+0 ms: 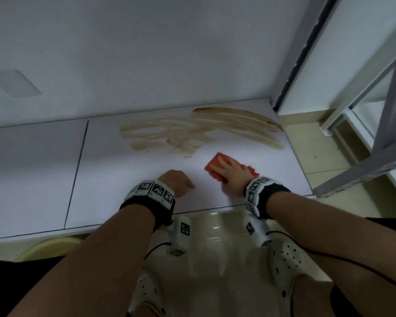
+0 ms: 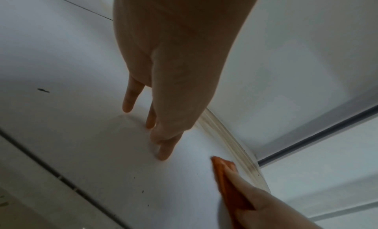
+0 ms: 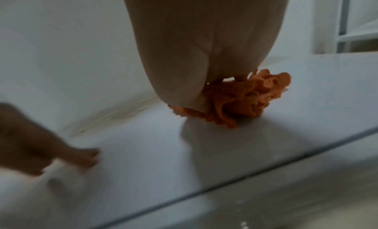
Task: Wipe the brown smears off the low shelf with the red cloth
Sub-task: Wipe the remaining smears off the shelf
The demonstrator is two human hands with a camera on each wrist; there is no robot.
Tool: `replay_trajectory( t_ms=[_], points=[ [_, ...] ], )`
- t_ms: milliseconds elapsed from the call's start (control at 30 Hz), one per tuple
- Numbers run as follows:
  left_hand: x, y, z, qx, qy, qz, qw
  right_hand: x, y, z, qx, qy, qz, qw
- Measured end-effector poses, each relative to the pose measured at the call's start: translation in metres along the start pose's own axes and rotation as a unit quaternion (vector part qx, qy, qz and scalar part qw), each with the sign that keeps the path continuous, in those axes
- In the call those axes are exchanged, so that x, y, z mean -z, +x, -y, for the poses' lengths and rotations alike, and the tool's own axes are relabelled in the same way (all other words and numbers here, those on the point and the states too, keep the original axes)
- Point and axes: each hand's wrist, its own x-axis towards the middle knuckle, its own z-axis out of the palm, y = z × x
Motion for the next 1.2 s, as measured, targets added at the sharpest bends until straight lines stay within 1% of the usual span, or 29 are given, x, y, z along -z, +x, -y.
replay_trajectory(
  t_ms=[67,133,167,200,267,333,400,467,500,533,567,633,700,767,800,833,867,967,1033,1133,1200],
  points=[
    [-0.003,0.002,-0.007,0.019,0.008,-0.022,1.000,0.002,0.004,0.005,0.043,-0.013,0.014,0.999],
    [-0.008,0.008,-0.012,0.047,0.014,-0.033,0.998,0.006,0.006,-0.003,0.039,-0.002,0.015,0.999],
    [-0.010,0.011,-0.013,0.059,0.007,-0.036,0.998,0.008,0.006,-0.011,0.022,0.009,0.007,1.000],
    [-0.012,0.014,-0.014,0.069,0.000,-0.039,0.997,0.010,0.003,-0.020,-0.006,0.028,-0.006,1.000],
    [-0.011,0.017,-0.014,0.080,-0.011,-0.035,0.996,0.014,-0.004,-0.048,-0.084,0.083,-0.032,0.992],
    [-0.010,0.021,-0.012,0.084,-0.018,-0.036,0.996,0.016,-0.017,-0.078,-0.159,0.134,-0.041,0.977],
    [-0.008,0.023,-0.013,0.088,-0.018,-0.037,0.995,0.013,-0.032,-0.099,-0.227,0.157,-0.044,0.960],
    [-0.007,0.023,-0.014,0.088,-0.013,-0.046,0.995,0.004,-0.042,-0.102,-0.273,0.164,-0.056,0.946],
    [-0.007,0.024,-0.016,0.090,-0.009,-0.052,0.995,-0.002,-0.045,-0.095,-0.282,0.166,-0.062,0.943],
    [-0.006,0.024,-0.018,0.096,-0.007,-0.057,0.994,-0.008,-0.047,-0.085,-0.275,0.166,-0.067,0.945],
    [-0.006,0.023,-0.019,0.098,-0.005,-0.063,0.993,-0.013,-0.048,-0.072,-0.248,0.160,-0.068,0.953],
    [-0.007,0.024,-0.022,0.097,-0.008,-0.064,0.993,-0.020,-0.043,-0.047,-0.148,0.115,-0.062,0.980],
    [-0.008,0.025,-0.021,0.090,-0.019,-0.069,0.993,-0.018,-0.030,-0.032,-0.059,0.064,-0.043,0.995],
    [-0.010,0.026,-0.020,0.095,-0.030,-0.071,0.992,-0.010,-0.019,-0.034,-0.025,0.045,-0.025,0.998],
    [-0.010,0.026,-0.021,0.097,-0.031,-0.068,0.992,-0.007,-0.016,-0.040,-0.026,0.043,-0.025,0.998],
    [-0.010,0.025,-0.021,0.095,-0.031,-0.068,0.993,-0.003,-0.016,-0.049,-0.043,0.051,-0.031,0.997],
    [-0.011,0.026,-0.020,0.095,-0.031,-0.067,0.993,0.000,-0.018,-0.060,-0.075,0.075,-0.042,0.993],
    [-0.012,0.030,-0.016,0.090,-0.034,-0.074,0.993,0.009,-0.032,-0.100,-0.195,0.164,-0.066,0.965],
    [-0.013,0.031,-0.013,0.091,-0.038,-0.081,0.992,0.010,-0.042,-0.117,-0.252,0.184,-0.074,0.947],
    [-0.014,0.032,-0.013,0.092,-0.044,-0.092,0.991,0.000,-0.048,-0.112,-0.308,0.195,-0.095,0.926],
    [-0.013,0.029,-0.015,0.088,-0.044,-0.093,0.991,-0.007,-0.049,-0.093,-0.305,0.185,-0.094,0.930]
  ],
)
